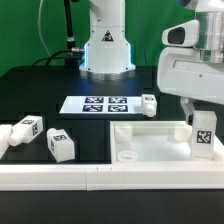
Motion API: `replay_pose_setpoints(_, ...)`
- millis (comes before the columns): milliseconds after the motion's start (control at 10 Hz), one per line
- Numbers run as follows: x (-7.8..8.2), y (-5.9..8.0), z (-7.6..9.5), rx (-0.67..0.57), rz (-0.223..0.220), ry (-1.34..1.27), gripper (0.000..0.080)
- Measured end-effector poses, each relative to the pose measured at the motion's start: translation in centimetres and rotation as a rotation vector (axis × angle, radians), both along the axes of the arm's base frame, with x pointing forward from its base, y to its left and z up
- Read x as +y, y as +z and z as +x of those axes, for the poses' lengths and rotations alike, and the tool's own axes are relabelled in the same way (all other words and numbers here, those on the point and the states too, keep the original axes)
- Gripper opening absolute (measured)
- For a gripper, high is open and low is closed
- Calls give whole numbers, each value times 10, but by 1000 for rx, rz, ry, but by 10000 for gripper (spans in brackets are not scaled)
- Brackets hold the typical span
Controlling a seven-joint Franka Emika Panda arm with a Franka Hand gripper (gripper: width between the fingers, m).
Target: Assemble one leg
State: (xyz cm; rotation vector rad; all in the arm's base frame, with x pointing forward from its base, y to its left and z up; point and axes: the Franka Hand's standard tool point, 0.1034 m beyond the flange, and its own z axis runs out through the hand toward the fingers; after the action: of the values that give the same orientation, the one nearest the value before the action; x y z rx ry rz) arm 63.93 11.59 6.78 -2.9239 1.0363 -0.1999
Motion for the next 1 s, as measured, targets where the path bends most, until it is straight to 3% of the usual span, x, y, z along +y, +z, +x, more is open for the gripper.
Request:
replay_pose_setpoints(100,-11,-2,-4,-7,-23,105,649)
replay_pose_setpoints(300,-11,-4,-5,-7,-54,251,649)
replay_pose_setpoints(600,-12,-4,-5,-8,-49,215,649)
replay_pose_setpoints(1000,-10,-5,-5,-11,-7,-49,649)
